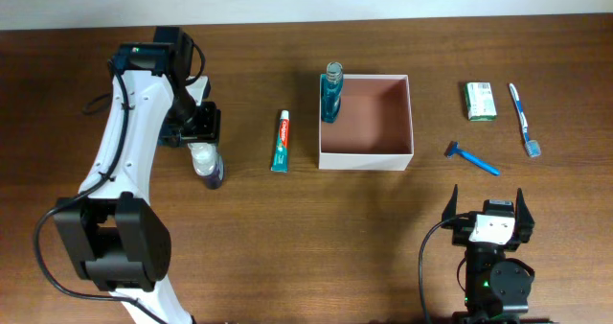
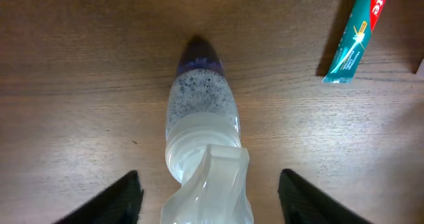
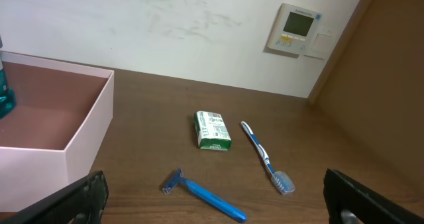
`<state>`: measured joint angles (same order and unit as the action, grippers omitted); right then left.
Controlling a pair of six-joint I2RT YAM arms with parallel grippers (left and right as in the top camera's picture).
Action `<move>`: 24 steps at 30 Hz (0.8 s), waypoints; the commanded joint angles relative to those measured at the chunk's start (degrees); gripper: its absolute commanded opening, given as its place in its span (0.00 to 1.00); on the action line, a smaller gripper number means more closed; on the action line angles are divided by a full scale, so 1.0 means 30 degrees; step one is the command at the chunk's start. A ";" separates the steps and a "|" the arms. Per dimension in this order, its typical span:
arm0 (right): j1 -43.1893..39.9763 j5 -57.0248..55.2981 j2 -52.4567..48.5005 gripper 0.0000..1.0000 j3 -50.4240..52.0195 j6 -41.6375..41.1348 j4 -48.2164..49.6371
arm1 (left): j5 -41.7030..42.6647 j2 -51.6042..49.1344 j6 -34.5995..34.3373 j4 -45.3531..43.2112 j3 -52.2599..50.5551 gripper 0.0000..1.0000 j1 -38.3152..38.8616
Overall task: Pack container
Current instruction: 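Close the left gripper around the foam pump bottle's pump head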
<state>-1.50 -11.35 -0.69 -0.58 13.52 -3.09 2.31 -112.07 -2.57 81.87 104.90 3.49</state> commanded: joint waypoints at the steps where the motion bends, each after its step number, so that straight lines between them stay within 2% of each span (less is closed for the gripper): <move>1: 0.0124 -0.0379 0.0109 0.99 0.0087 -0.0080 -0.0160 | -0.0189 -0.0379 0.0153 0.0022 0.0029 0.69 0.0058; 24: 0.0124 -0.0379 0.0109 0.99 0.0087 -0.0080 -0.0160 | -0.0189 -0.0539 0.0153 -0.0080 0.0022 0.68 0.0058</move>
<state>-1.50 -11.35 -0.69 -0.58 13.50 -3.09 2.11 -113.10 -2.57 81.62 104.90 3.49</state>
